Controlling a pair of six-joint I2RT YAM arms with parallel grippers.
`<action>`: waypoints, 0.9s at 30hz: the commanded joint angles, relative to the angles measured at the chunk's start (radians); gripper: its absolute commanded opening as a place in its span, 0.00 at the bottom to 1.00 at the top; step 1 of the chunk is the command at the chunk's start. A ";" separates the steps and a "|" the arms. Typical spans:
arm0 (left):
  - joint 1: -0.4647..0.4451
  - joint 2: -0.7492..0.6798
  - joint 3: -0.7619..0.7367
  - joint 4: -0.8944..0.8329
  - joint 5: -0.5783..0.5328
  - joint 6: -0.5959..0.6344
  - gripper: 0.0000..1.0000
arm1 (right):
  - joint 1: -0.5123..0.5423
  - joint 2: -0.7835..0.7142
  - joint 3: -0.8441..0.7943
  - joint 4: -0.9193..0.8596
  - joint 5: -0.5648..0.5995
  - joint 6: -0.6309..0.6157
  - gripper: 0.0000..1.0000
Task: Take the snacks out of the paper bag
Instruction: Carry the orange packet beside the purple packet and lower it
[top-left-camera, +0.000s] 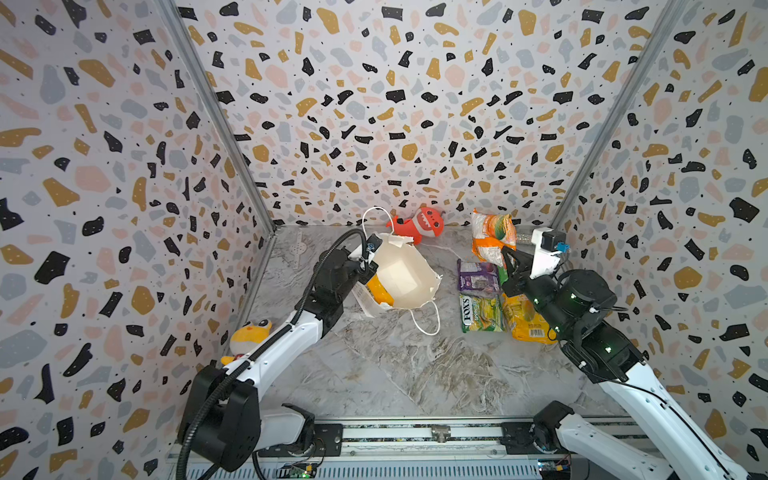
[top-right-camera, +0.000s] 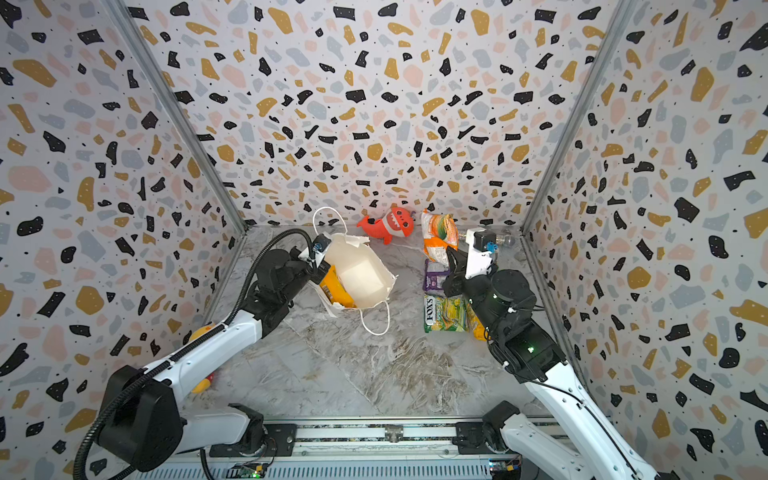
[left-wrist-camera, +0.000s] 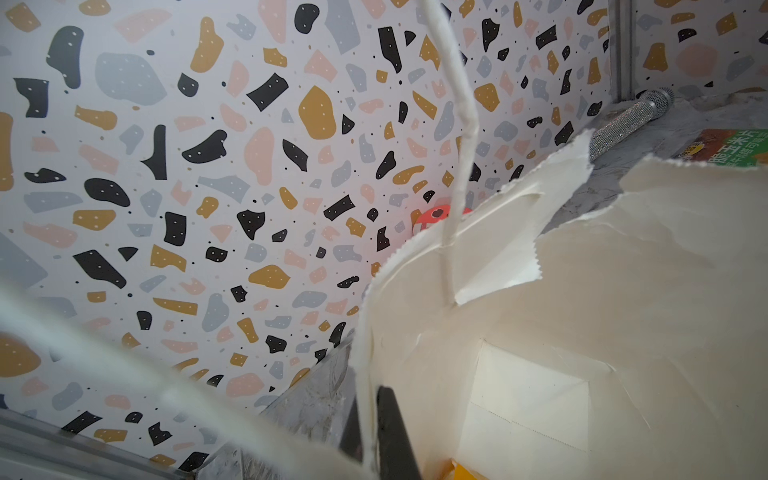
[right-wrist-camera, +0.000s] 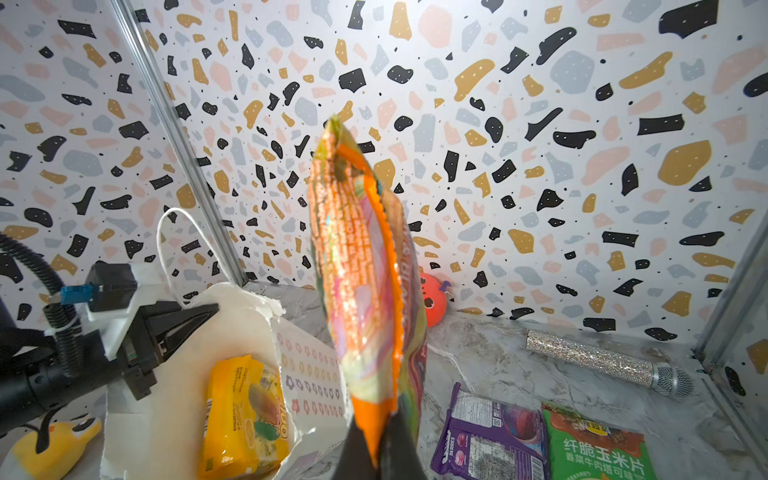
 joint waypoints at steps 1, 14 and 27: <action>0.004 -0.048 -0.004 0.105 0.027 0.000 0.00 | -0.039 0.010 0.029 0.073 -0.039 0.044 0.00; 0.021 -0.083 -0.020 -0.019 0.190 0.131 0.00 | -0.233 0.294 -0.022 0.221 -0.339 0.215 0.00; 0.021 -0.163 -0.071 -0.047 0.309 0.242 0.00 | -0.233 0.576 -0.035 0.488 -0.444 0.450 0.00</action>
